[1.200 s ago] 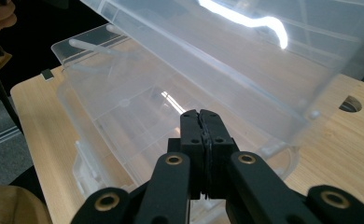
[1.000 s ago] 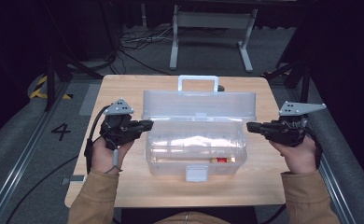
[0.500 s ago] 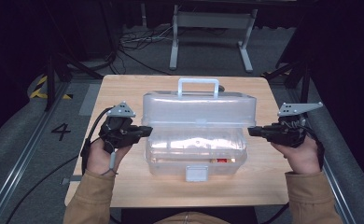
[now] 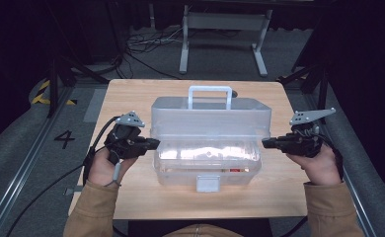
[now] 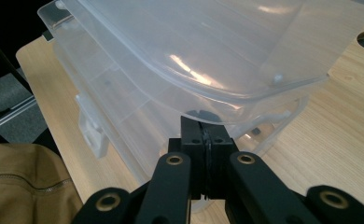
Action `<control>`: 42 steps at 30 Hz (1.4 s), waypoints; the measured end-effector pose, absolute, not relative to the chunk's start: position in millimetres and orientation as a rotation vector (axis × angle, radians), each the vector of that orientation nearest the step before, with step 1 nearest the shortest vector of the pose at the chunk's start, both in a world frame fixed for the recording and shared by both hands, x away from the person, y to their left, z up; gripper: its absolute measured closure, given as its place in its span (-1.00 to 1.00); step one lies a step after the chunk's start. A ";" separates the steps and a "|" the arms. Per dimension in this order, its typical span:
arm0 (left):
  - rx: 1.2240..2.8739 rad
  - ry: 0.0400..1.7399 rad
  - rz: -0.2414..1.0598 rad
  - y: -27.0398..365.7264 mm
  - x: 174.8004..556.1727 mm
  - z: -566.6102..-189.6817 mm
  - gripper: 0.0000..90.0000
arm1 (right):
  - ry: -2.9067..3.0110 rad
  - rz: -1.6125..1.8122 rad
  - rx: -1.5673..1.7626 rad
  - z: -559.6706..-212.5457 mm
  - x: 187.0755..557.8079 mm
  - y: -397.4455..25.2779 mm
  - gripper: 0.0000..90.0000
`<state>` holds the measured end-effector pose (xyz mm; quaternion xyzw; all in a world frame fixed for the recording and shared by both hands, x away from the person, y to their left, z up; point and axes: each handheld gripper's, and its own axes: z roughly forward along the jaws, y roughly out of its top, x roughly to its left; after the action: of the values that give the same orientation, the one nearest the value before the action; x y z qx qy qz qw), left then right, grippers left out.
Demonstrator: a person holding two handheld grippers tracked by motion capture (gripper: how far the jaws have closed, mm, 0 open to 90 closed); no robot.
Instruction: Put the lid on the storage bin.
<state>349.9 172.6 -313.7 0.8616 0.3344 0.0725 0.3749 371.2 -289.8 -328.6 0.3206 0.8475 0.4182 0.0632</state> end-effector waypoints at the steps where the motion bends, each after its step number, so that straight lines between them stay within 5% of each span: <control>1: 2.210 0.857 0.181 172.8 349.9 -313.9 0.90 | 2.569 1.253 0.972 -328.8 371.2 -289.4 0.99; 42: 2.387 0.837 0.060 171.3 354.0 -325.2 0.91 | 2.764 1.043 0.937 -339.8 370.7 -280.2 0.99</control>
<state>354.0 171.3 -325.2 0.8997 0.3154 0.0225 0.3009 370.7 -280.2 -339.8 0.3023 0.8916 0.3365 0.0211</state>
